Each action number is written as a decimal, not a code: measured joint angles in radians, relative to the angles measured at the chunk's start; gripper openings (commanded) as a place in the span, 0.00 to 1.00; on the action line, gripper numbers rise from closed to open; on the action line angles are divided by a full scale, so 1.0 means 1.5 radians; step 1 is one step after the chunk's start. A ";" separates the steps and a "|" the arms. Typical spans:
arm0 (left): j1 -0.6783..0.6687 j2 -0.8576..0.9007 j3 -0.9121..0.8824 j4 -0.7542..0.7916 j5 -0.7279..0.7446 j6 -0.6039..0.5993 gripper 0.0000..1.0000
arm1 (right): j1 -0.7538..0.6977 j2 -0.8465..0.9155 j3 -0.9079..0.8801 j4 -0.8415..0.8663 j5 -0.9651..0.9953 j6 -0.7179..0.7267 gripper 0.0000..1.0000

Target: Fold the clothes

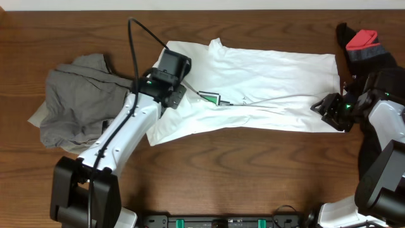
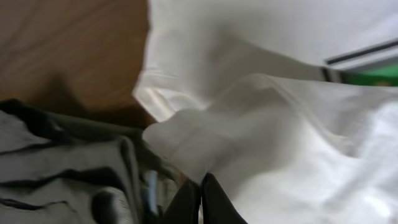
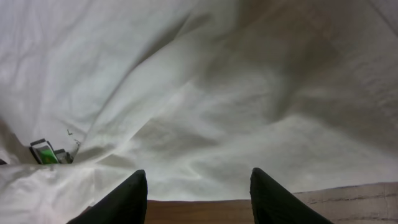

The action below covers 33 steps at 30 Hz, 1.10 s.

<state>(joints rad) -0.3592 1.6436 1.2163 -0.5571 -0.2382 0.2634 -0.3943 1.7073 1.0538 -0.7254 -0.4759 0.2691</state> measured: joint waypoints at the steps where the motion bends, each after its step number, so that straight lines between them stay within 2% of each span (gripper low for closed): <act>1: 0.007 0.000 0.000 0.011 -0.001 0.007 0.06 | 0.000 0.000 0.000 0.000 0.000 0.000 0.52; 12: 0.041 0.011 0.000 0.116 0.007 0.073 0.06 | 0.000 0.000 0.000 0.000 0.000 0.000 0.51; 13: 0.041 0.017 0.000 0.121 0.008 0.074 0.10 | 0.000 0.000 0.000 0.000 0.000 0.000 0.51; 14: 0.041 0.024 0.000 0.123 0.009 0.077 0.28 | 0.000 0.000 0.000 0.000 0.000 0.000 0.51; 15: 0.041 0.033 0.000 0.123 0.010 0.081 0.56 | 0.000 0.000 0.000 -0.001 0.000 0.000 0.52; 16: 0.041 0.041 0.000 0.120 0.009 0.080 0.65 | 0.000 0.000 0.000 -0.002 0.000 0.000 0.52; 17: 0.041 0.049 0.000 0.114 0.008 0.076 0.68 | 0.000 0.000 0.000 -0.004 0.000 0.000 0.52; 22: 0.043 0.057 0.000 0.073 -0.041 0.023 0.77 | 0.000 0.000 0.000 -0.010 0.001 0.000 0.55; 27: 0.050 0.034 0.001 -0.071 -0.060 -0.080 0.79 | 0.000 0.000 0.000 -0.032 0.016 -0.001 0.59; 30: 0.059 0.020 0.001 -0.159 -0.008 -0.148 0.78 | 0.000 0.000 0.000 -0.051 0.036 -0.002 0.62; 33: 0.070 0.019 -0.013 -0.177 0.082 -0.195 0.77 | 0.000 0.000 0.000 -0.070 0.059 -0.005 0.62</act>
<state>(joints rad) -0.2535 1.6714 1.1969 -0.8230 -0.1150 -0.0284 -0.3943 1.7073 1.0538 -0.8299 -0.3874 0.2619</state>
